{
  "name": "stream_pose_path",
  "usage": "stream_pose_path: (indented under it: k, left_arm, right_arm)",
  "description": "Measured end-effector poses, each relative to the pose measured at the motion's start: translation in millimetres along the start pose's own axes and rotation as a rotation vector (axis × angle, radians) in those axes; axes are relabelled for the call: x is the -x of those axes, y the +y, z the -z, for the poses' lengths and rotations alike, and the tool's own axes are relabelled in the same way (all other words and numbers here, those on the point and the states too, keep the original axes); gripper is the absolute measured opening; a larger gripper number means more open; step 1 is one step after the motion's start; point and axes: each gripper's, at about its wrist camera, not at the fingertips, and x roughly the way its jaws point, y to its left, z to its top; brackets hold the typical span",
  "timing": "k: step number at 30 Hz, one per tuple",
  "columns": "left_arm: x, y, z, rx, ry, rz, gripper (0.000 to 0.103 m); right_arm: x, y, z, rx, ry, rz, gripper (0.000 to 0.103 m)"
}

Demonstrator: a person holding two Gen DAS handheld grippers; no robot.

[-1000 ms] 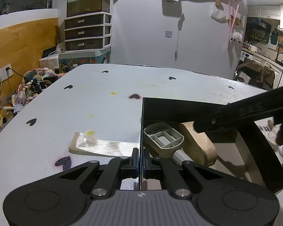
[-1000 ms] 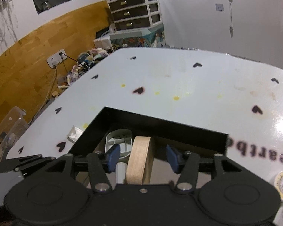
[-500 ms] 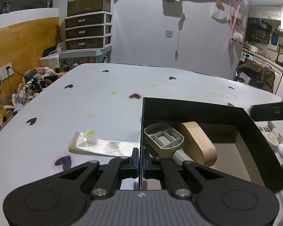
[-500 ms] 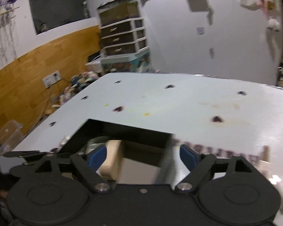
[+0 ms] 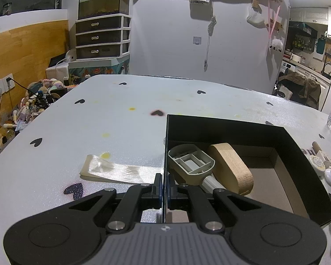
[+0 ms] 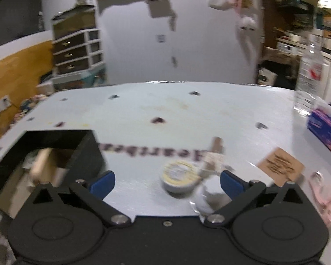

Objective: Organize rigid objects
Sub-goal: 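Grasp the round white-and-yellow tape measure with the right tool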

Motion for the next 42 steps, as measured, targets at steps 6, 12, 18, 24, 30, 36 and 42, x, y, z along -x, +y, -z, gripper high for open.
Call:
stream_pose_path:
  k: [6, 12, 18, 24, 30, 36, 42]
  left_arm:
    - [0.0, -0.4, 0.0, -0.002, 0.001, -0.001, 0.003]
    - [0.0, -0.2, 0.0, -0.002, 0.001, -0.001, 0.003]
    - [-0.1, -0.1, 0.1, -0.003, 0.001, -0.001, 0.003]
    - [0.0, -0.1, 0.0, -0.002, 0.001, 0.000, 0.003]
    - [0.0, 0.0, 0.0, -0.001, 0.001, 0.000, 0.003]
    - [0.0, 0.1, -0.1, -0.001, 0.001, 0.000, 0.003]
    - [0.0, 0.2, -0.1, -0.001, 0.001, 0.000, 0.003]
  right_arm:
    - [-2.5, -1.2, 5.7, -0.002, 0.001, -0.066, 0.091]
    - [-24.8, 4.9, 5.7, -0.032, 0.077, -0.075, 0.081]
    - [-51.2, -1.0, 5.6, -0.077, 0.108, -0.018, 0.060]
    - [-63.0, 4.9, 2.6, -0.029, 0.093, 0.026, 0.060]
    - [-71.3, 4.6, -2.6, -0.022, 0.085, 0.054, 0.062]
    - [-73.0, 3.4, -4.0, -0.019, 0.080, 0.058, 0.058]
    - [-69.4, 1.6, -3.3, -0.021, 0.083, 0.049, 0.053]
